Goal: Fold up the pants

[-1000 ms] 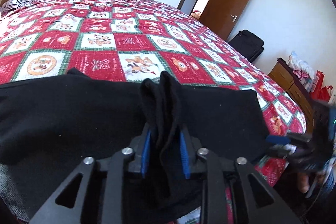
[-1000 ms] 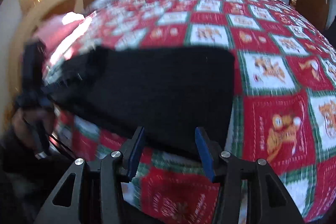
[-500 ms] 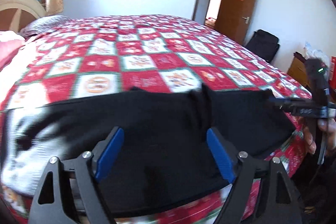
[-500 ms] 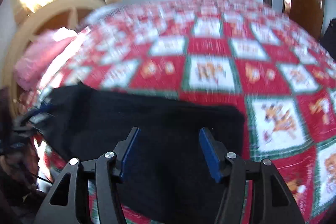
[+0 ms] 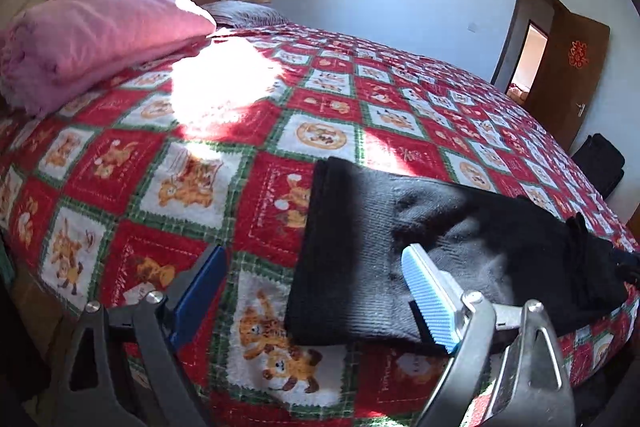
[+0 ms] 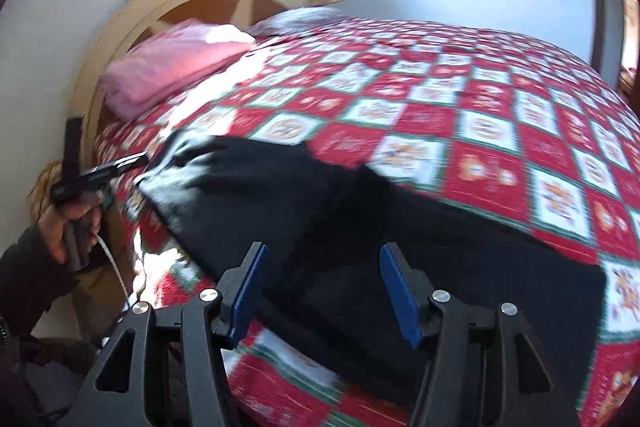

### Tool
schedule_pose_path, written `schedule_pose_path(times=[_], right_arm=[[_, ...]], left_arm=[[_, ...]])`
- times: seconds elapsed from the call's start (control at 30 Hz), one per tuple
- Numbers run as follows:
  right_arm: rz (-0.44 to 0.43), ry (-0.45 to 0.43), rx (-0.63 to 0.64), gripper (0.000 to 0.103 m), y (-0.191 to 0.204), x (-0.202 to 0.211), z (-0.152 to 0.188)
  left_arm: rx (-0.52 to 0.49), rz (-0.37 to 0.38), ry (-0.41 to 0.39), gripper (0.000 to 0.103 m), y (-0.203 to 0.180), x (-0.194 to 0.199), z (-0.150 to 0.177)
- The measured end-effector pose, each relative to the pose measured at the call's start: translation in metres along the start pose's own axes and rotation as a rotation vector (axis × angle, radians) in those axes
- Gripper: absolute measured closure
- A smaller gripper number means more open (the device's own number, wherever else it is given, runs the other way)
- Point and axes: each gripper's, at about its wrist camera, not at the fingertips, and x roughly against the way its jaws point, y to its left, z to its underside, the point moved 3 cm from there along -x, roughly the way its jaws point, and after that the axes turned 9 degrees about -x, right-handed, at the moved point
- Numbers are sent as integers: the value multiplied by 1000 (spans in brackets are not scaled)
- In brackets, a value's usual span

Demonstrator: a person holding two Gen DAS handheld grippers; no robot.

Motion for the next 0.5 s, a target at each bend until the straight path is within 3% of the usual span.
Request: schedule_pose_path(times=[0.17,0.27,0.43,0.5], right_arm=[[31,150,28,43,21,-49,26],[26,138,63,43,23,-44,29],[-14,104,-28,43,9,-36,26],[-16,100,-35,43,6,-36,27]], left_arm=[[4,68,36,21,-9,-13,13],[-17,55,27,24,-14,-12,16],[11,47,30,42,-14,-6,13],[6,29,24,43,-16,-3,12]])
